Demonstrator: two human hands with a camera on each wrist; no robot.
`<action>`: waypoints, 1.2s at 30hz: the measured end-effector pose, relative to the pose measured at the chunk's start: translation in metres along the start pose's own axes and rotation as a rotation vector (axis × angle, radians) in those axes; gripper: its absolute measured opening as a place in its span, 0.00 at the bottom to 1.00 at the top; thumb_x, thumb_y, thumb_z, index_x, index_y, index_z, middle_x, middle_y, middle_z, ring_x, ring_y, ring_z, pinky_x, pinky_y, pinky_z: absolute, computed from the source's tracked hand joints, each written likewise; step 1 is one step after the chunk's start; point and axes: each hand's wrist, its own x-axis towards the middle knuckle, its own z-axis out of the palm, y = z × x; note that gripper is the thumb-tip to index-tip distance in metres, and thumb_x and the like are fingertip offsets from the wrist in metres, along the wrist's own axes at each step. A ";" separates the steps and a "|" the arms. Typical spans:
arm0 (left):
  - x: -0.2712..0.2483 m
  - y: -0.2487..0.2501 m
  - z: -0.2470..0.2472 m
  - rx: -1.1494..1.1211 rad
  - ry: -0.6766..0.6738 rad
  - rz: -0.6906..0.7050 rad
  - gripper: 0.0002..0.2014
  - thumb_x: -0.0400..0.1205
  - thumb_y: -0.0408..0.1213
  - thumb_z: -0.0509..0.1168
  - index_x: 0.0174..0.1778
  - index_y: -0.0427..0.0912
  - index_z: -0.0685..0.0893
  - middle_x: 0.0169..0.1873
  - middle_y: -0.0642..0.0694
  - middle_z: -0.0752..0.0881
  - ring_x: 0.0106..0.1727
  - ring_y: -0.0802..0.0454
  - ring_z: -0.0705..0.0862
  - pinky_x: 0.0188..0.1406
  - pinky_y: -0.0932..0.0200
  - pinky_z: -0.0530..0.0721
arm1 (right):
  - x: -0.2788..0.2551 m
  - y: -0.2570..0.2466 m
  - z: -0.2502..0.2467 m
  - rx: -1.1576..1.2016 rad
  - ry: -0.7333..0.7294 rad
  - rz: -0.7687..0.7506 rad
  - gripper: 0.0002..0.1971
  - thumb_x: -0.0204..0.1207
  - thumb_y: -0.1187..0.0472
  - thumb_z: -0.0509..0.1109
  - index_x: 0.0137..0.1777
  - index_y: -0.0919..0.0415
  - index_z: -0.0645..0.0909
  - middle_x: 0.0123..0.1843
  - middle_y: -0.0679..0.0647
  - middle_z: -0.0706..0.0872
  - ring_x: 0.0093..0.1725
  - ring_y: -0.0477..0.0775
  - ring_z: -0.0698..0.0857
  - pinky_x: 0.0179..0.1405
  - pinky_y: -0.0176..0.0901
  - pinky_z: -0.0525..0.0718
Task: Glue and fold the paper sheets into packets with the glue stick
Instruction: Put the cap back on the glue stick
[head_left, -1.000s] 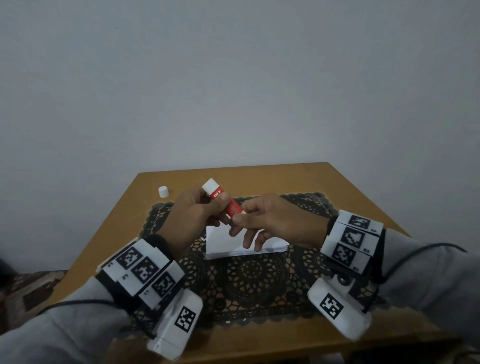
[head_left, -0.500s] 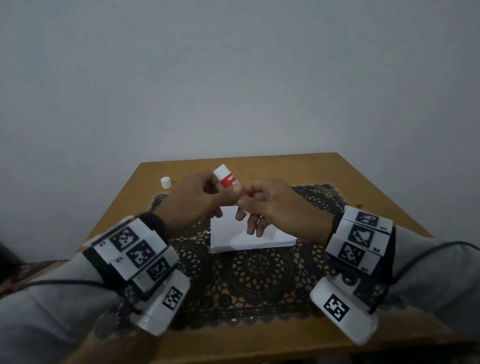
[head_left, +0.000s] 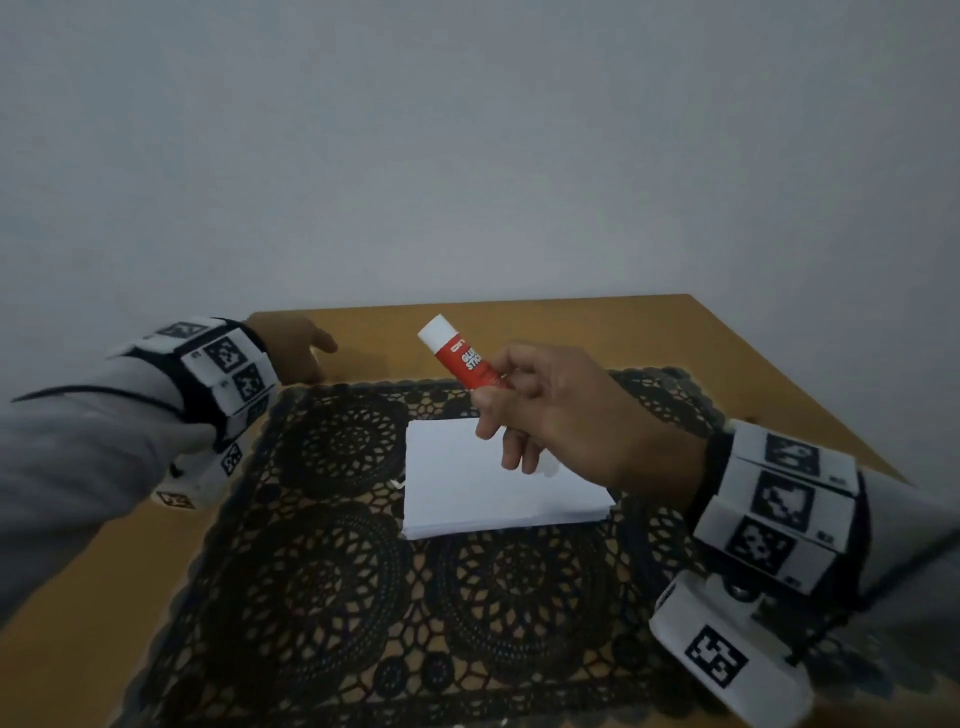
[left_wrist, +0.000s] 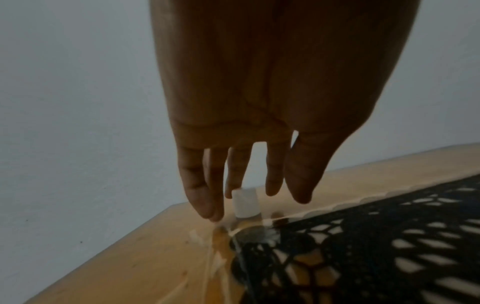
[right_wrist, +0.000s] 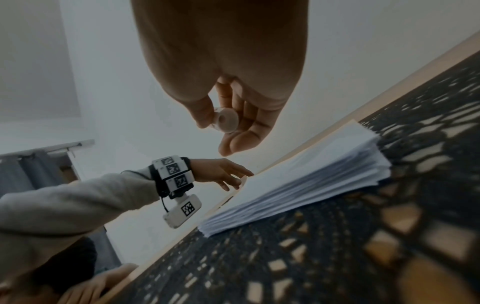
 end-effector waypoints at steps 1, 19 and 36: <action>0.004 0.000 0.001 0.026 -0.012 0.005 0.26 0.82 0.44 0.67 0.77 0.48 0.72 0.76 0.44 0.73 0.74 0.44 0.73 0.72 0.51 0.72 | 0.000 0.001 0.000 -0.019 -0.004 -0.006 0.04 0.83 0.60 0.68 0.53 0.60 0.79 0.41 0.60 0.89 0.28 0.51 0.85 0.28 0.45 0.86; -0.134 0.057 -0.046 -0.931 0.157 0.587 0.09 0.82 0.36 0.63 0.54 0.38 0.86 0.43 0.41 0.89 0.37 0.49 0.84 0.43 0.52 0.86 | -0.028 -0.017 -0.011 -0.145 -0.001 -0.035 0.04 0.82 0.60 0.68 0.51 0.60 0.80 0.42 0.58 0.89 0.33 0.55 0.88 0.30 0.46 0.88; -0.181 0.067 -0.057 -0.832 0.235 0.624 0.05 0.83 0.34 0.64 0.53 0.44 0.80 0.32 0.47 0.86 0.32 0.49 0.83 0.35 0.49 0.81 | -0.058 -0.045 -0.014 -0.226 0.028 -0.127 0.04 0.84 0.59 0.66 0.53 0.59 0.79 0.40 0.53 0.85 0.28 0.51 0.86 0.28 0.44 0.87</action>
